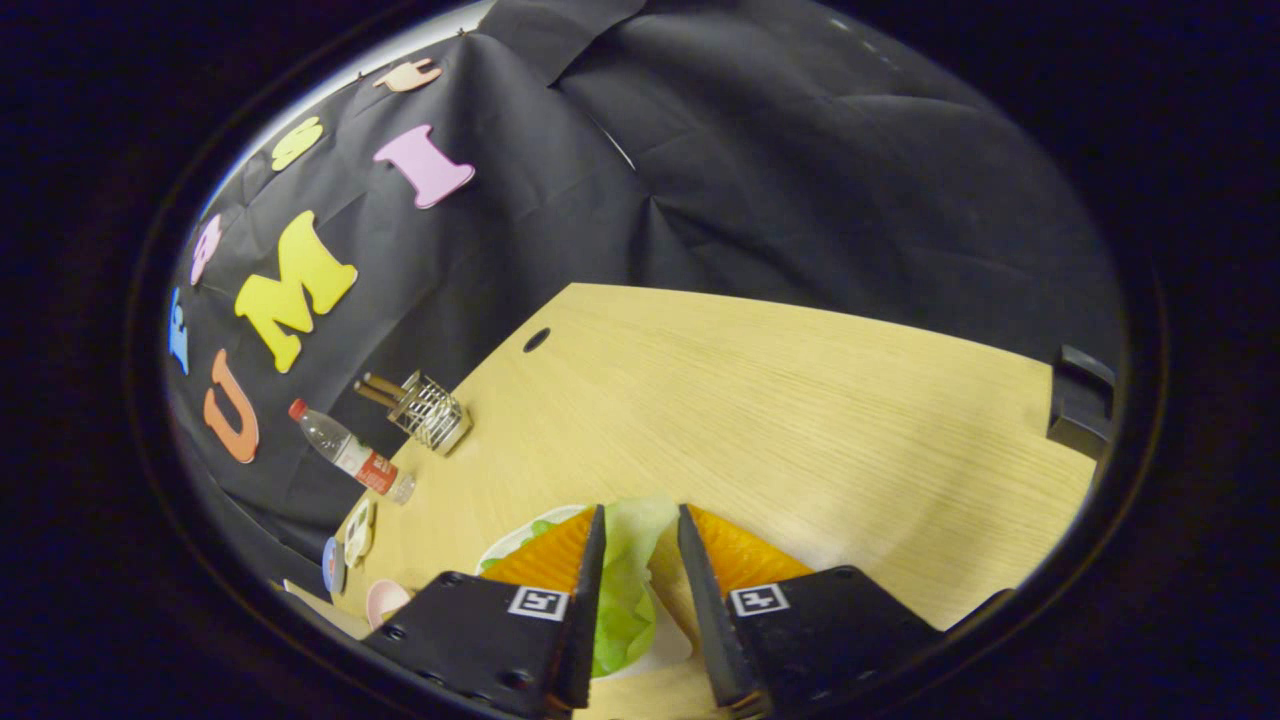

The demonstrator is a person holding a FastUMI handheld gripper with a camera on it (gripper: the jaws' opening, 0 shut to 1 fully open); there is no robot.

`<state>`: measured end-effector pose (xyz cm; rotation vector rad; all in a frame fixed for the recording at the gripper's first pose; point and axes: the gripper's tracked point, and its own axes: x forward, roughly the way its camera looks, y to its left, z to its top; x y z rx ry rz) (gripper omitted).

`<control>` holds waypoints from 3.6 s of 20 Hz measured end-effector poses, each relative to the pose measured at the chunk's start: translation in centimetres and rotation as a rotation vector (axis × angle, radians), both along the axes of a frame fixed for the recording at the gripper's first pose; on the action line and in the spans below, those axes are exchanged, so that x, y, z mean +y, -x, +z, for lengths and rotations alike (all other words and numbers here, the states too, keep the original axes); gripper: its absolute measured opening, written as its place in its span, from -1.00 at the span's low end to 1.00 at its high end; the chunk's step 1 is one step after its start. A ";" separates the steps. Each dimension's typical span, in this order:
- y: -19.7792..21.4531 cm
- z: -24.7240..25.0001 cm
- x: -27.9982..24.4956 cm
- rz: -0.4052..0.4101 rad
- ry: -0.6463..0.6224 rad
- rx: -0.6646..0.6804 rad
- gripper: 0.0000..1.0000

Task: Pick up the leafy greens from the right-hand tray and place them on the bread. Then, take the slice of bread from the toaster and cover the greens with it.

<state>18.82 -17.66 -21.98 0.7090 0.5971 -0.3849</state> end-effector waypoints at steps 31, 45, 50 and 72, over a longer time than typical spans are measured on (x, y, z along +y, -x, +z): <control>0.8 20.9 24.3 0.321 0.046 -0.500 -1.00; 0.7 13.0 36.4 0.414 -0.182 -0.391 -1.00; 0.2 10.1 33.0 0.348 -0.165 -0.341 -1.00; 3.6 4.0 27.7 0.346 0.032 -0.155 0.58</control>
